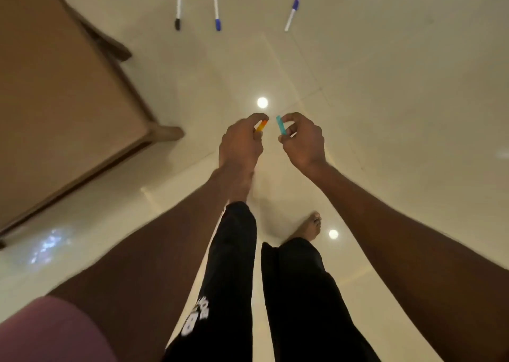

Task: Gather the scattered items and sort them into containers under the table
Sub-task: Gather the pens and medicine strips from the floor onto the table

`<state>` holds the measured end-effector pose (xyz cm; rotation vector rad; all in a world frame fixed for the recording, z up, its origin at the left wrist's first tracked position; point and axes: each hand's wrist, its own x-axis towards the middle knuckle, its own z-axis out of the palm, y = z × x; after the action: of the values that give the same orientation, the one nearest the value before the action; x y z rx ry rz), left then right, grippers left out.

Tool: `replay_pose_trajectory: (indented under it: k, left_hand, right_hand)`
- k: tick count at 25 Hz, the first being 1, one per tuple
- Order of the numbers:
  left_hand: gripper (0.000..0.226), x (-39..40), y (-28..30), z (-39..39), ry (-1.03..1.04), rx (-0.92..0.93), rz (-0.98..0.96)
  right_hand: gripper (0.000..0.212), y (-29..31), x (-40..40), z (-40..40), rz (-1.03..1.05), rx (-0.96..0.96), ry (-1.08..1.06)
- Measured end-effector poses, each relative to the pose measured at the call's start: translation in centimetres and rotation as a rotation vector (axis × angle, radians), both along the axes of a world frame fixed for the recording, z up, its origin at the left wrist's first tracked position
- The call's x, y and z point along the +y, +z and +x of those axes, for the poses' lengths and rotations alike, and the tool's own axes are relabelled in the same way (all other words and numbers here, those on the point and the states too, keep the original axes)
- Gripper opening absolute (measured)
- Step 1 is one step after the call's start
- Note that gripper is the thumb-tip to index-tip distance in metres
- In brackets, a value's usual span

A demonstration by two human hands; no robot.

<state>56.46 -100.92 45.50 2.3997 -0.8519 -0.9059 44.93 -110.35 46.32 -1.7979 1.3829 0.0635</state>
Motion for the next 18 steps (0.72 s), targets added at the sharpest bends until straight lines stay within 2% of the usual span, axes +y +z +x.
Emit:
replay_pose_trajectory:
  k: [4,8,10,13,18]
  left_hand:
    - [0.039,6.0,8.4,6.8,0.195,-0.104,-0.027]
    - [0.048,13.2,14.4,10.0,0.375,-0.121,-0.076]
    - [0.046,17.9,16.5,11.3,0.536,-0.137,-0.041]
    - [0.04,25.8,18.8,12.5,0.813,-0.148,-0.048]
    - [0.025,35.7,19.1,16.5,1.058,-0.167,-0.032]
  right_hand:
    - [0.056,9.7,4.9,8.3,-0.055,-0.071,0.287]
    - [0.061,15.0,10.7,14.2,-0.088,-0.155,0.482]
    - [0.058,16.8,14.1,16.7,-0.074,-0.194,0.54]
    - [0.039,18.7,20.1,20.0,-0.06,-0.244,0.604]
    - [0.024,17.8,28.6,26.1,-0.019,-0.28,0.699]
